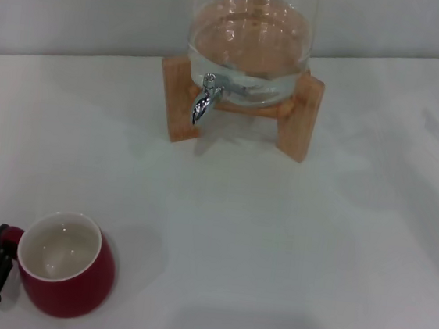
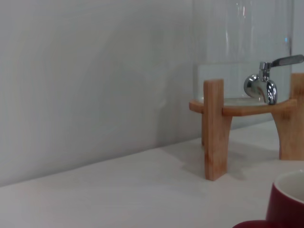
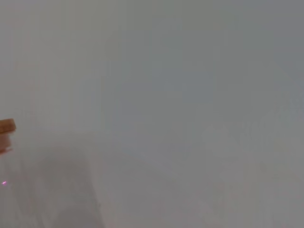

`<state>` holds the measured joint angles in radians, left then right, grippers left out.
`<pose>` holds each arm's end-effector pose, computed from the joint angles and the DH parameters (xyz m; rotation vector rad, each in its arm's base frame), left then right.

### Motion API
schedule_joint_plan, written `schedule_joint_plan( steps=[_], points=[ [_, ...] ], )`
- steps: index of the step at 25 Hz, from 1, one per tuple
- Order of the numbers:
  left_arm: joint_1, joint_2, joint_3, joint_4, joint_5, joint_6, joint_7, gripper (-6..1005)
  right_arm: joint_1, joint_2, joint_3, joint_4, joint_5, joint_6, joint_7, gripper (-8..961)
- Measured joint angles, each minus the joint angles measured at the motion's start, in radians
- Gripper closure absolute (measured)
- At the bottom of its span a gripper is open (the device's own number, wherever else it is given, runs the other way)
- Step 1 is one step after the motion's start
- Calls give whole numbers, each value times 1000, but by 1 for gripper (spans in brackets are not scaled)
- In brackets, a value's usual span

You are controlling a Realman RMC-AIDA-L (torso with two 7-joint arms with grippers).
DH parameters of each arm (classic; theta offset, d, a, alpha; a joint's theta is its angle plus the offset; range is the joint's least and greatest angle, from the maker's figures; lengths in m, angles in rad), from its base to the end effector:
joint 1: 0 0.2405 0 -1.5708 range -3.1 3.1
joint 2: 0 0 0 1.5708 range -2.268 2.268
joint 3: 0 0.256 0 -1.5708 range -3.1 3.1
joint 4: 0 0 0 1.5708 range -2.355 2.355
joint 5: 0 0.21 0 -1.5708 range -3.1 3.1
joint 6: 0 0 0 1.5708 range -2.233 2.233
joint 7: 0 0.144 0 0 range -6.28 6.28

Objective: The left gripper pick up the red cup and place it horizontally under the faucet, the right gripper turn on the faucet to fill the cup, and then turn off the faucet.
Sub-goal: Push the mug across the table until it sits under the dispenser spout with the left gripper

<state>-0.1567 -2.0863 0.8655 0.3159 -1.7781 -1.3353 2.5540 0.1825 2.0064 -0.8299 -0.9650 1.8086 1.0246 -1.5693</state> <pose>-0.3669 0.2274 -0.0281 -2.1750 -0.5220 -0.6254 0.3369 0.3323 0.1475 -1.7542 0.8303 0.8349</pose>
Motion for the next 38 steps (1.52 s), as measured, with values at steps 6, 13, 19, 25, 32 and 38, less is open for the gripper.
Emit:
schedule_joint_plan(
  steps=[6, 13, 19, 25, 32, 38],
  points=[
    [-12, 2, -5, 0, -5, -5, -11, 880, 2, 0, 0, 12, 17, 2, -10, 171],
    [-49, 5, -6, 0, -6, 2, -73, 879, 2, -2, 0, 18, 19, 6, -11, 171],
    [-75, 5, -7, 3, -7, 6, -74, 878, 1, -2, 0, 20, 20, 6, -11, 171],
    [-112, 5, -9, 3, -8, 22, -85, 876, 2, -2, 0, 20, 20, 8, -12, 170],
    [-161, 6, -10, 3, -8, 59, -97, 875, 2, -1, 0, 27, 21, 17, -13, 171],
    [-195, 7, -10, 3, -8, 89, -105, 873, 2, 0, 0, 40, 22, 19, -22, 171]
  ],
)
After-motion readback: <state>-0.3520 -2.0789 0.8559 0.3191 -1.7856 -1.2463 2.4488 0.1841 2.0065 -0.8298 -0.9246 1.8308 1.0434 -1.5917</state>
